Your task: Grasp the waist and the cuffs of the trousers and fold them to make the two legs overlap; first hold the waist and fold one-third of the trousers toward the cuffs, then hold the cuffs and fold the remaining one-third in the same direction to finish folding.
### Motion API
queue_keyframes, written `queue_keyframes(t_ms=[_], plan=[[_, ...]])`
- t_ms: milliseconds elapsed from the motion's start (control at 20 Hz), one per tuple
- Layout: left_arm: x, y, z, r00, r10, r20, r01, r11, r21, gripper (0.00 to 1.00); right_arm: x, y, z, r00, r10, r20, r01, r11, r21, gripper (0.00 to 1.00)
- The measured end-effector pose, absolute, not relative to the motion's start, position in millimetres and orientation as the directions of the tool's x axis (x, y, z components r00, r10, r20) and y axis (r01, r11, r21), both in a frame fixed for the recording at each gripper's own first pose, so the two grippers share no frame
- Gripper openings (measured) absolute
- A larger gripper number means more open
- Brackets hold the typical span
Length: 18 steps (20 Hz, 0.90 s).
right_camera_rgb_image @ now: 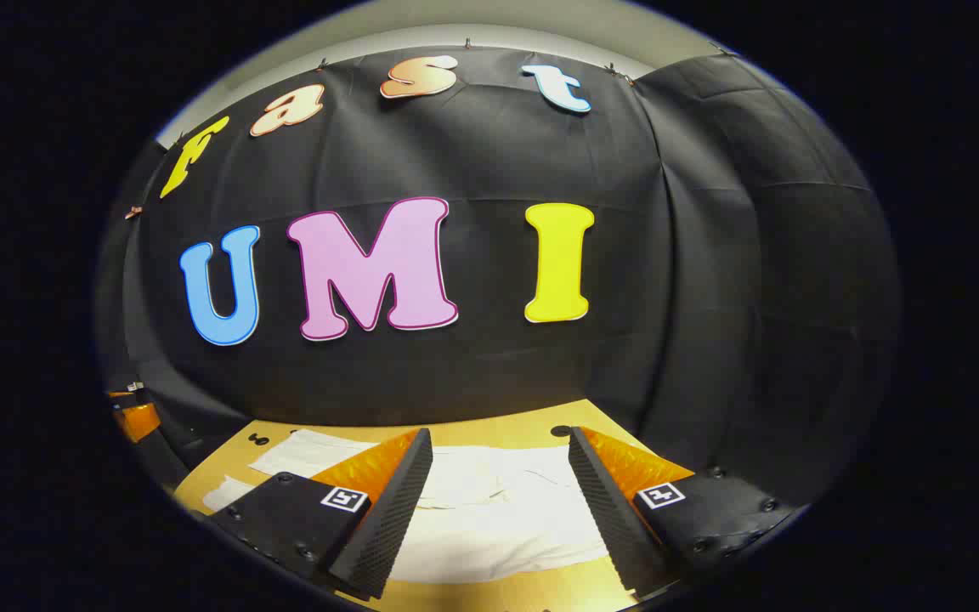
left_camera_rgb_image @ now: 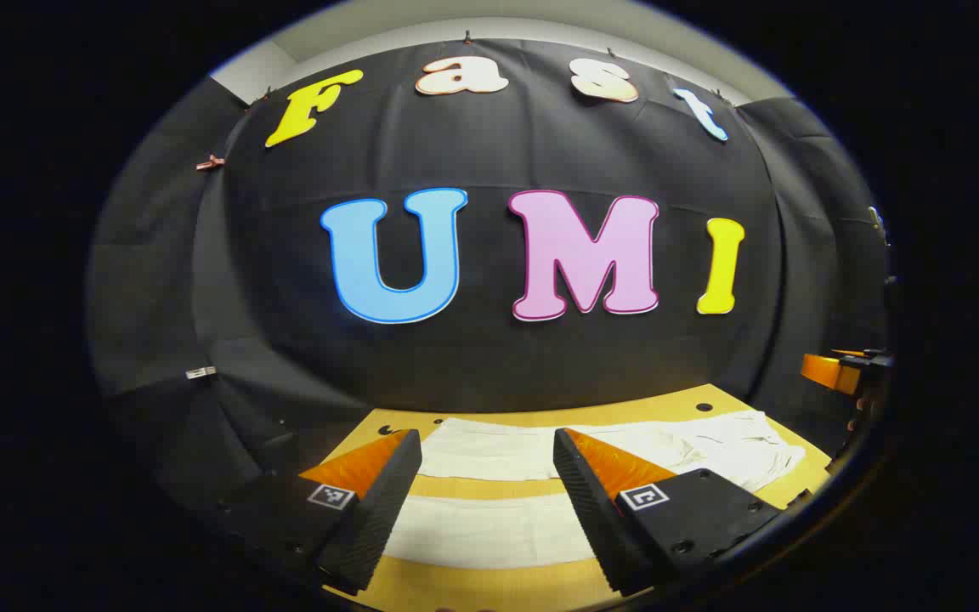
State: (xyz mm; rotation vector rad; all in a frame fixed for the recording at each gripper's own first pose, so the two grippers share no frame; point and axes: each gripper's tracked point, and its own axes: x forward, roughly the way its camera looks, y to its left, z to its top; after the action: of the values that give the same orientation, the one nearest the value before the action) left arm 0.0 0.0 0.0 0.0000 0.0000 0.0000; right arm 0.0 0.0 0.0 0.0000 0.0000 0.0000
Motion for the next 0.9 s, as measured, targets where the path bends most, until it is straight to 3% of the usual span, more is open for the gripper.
queue_keyframes(t_ms=[900], plan=[[11.9,12.8,-31.6,0.997,-0.065,-0.045,0.064,0.998,-0.025,0.97,-13.0,-19.9,1.4,0.997,-0.069,0.024,0.070,0.996,-0.059,0.99]])
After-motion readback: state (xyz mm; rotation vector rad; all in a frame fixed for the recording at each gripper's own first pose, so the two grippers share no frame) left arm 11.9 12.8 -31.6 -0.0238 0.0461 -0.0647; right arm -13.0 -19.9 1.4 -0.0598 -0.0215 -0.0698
